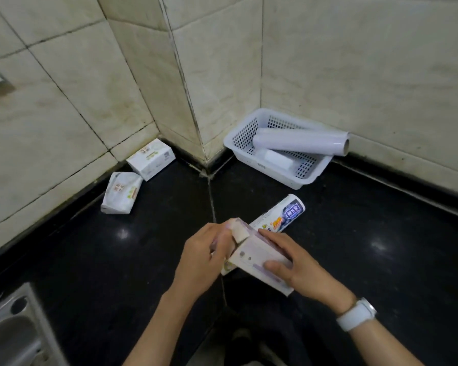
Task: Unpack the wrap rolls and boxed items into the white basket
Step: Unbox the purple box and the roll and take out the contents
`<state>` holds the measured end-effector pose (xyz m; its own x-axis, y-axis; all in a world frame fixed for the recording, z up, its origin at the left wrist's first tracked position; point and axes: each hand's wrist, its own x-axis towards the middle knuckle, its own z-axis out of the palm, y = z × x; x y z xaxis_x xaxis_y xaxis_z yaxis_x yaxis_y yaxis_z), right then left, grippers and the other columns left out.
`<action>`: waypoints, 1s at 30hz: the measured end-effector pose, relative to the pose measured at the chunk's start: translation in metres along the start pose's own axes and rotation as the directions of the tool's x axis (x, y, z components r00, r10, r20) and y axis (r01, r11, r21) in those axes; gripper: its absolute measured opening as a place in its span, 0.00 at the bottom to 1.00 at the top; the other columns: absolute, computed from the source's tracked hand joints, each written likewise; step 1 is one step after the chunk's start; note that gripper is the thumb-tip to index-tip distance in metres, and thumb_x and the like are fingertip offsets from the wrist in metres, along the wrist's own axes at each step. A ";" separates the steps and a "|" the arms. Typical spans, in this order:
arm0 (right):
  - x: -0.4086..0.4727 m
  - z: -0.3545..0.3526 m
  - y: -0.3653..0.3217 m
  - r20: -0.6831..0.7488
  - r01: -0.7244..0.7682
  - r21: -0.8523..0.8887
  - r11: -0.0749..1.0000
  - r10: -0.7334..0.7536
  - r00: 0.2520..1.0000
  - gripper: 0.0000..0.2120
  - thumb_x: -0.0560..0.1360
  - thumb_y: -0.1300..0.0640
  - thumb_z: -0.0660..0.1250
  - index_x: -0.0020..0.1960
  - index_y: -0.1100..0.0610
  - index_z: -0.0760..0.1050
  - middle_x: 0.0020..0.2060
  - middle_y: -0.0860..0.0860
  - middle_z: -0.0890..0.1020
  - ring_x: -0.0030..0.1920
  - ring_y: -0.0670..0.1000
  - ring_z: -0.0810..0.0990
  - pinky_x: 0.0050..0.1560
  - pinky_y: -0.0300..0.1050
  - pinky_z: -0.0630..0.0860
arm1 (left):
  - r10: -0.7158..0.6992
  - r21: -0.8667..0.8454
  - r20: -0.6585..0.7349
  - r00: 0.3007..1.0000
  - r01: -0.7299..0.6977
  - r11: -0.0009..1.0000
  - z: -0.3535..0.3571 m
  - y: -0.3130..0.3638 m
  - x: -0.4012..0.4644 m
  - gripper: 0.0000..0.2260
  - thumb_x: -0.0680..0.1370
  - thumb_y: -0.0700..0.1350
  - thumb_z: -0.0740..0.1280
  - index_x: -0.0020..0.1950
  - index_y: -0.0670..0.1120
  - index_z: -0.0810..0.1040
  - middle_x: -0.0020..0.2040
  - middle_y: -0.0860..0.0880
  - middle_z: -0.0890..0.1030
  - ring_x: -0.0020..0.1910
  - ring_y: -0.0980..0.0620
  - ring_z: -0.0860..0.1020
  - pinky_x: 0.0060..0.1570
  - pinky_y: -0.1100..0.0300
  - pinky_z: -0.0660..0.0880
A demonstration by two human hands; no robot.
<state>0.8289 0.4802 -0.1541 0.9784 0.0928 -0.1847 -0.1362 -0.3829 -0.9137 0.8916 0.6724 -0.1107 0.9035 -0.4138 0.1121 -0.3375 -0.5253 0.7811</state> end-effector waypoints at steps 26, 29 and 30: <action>0.048 -0.004 -0.010 -0.439 0.166 -0.719 0.675 -0.626 0.644 0.05 0.72 0.63 0.63 0.46 0.56 0.71 0.48 0.47 0.71 0.45 0.50 0.71 0.42 0.43 0.70 | -0.363 -0.616 0.031 0.931 0.304 0.727 0.014 -0.006 0.088 0.05 0.79 0.43 0.60 0.48 0.48 0.75 0.44 0.49 0.82 0.38 0.58 0.83 0.32 0.67 0.79; 0.053 -0.005 -0.006 -0.455 0.174 -0.720 0.672 -0.647 0.612 0.05 0.72 0.65 0.61 0.45 0.56 0.71 0.46 0.48 0.71 0.43 0.48 0.71 0.37 0.40 0.71 | -0.271 -0.365 -0.065 0.960 0.230 0.902 0.016 -0.014 0.089 0.15 0.77 0.42 0.63 0.62 0.52 0.69 0.53 0.52 0.76 0.48 0.58 0.78 0.44 0.64 0.77; 0.054 -0.006 -0.004 -0.465 0.172 -0.712 0.681 -0.640 0.612 0.05 0.72 0.65 0.60 0.45 0.56 0.71 0.46 0.48 0.71 0.43 0.47 0.72 0.37 0.39 0.71 | -0.177 -0.211 -0.115 0.977 0.150 0.966 0.018 -0.019 0.089 0.18 0.76 0.41 0.65 0.65 0.51 0.68 0.57 0.53 0.72 0.53 0.58 0.75 0.51 0.63 0.74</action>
<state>0.8832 0.4816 -0.1580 0.7582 -0.1253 0.6399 0.1861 -0.8989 -0.3966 0.9737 0.6321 -0.1260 0.9733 -0.2257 0.0425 -0.1351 -0.4128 0.9008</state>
